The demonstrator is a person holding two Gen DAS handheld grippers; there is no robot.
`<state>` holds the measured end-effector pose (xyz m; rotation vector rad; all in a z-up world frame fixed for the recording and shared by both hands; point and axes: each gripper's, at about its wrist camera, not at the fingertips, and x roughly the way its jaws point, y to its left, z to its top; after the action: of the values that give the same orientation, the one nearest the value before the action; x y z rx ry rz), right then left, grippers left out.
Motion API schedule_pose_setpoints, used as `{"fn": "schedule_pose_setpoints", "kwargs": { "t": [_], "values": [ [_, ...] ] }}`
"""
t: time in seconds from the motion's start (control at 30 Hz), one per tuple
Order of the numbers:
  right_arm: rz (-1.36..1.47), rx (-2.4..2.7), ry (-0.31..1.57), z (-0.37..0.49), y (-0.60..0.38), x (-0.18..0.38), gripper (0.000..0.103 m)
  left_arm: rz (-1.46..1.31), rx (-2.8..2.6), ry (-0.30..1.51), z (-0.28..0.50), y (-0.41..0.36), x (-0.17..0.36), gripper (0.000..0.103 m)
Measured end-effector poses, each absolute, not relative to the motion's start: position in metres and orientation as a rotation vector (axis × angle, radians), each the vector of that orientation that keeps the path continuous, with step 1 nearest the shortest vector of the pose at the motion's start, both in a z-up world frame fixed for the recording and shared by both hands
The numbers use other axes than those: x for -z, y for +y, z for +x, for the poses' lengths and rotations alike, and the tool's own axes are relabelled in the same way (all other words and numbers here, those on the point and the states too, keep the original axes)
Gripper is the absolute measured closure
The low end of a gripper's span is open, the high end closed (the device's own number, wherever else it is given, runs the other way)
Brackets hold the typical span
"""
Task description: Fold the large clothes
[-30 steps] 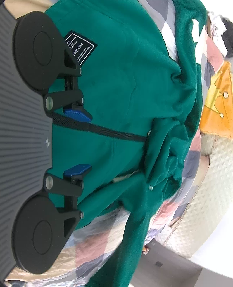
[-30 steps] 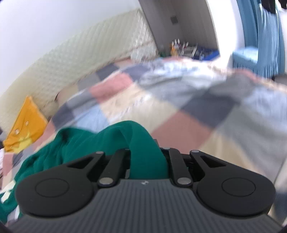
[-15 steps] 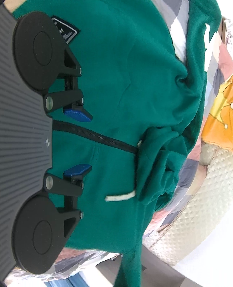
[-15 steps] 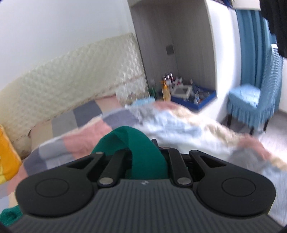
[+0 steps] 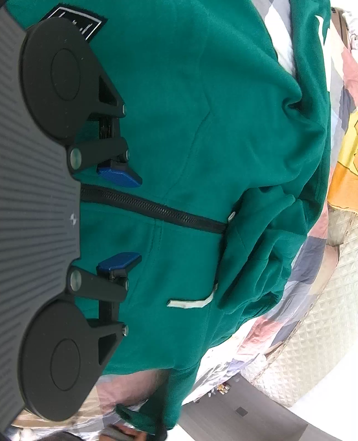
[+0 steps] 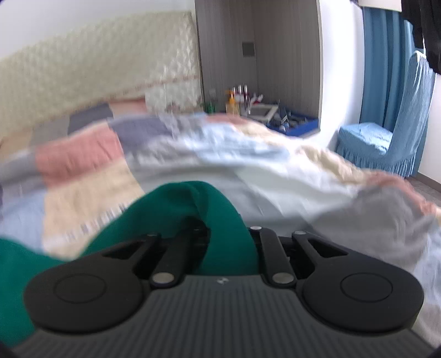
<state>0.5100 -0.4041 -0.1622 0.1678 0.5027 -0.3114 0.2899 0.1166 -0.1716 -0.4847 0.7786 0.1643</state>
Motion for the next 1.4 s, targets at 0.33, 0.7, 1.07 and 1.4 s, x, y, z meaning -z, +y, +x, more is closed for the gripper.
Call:
{"fn": "schedule_pose_setpoints", "kwargs": {
  "t": [0.33,0.7,1.07,1.4],
  "values": [
    [0.124,0.218,0.673,0.474,-0.396,0.178,0.041,-0.518,-0.203,0.73,0.272,0.129,0.152,0.045],
    [0.172,0.068,0.68,0.382,-0.332,0.126,0.031,-0.537,-0.175,0.65,0.236,0.138,0.125,0.045],
    [0.286,-0.099,0.687,0.283,-0.261,0.1,0.031,-0.532,-0.148,0.611,0.205,0.137,0.105,0.045],
    [0.382,-0.212,0.825,0.222,-0.213,0.111,0.031,-0.444,-0.206,0.608,0.182,0.183,0.07,0.045]
  ]
}}
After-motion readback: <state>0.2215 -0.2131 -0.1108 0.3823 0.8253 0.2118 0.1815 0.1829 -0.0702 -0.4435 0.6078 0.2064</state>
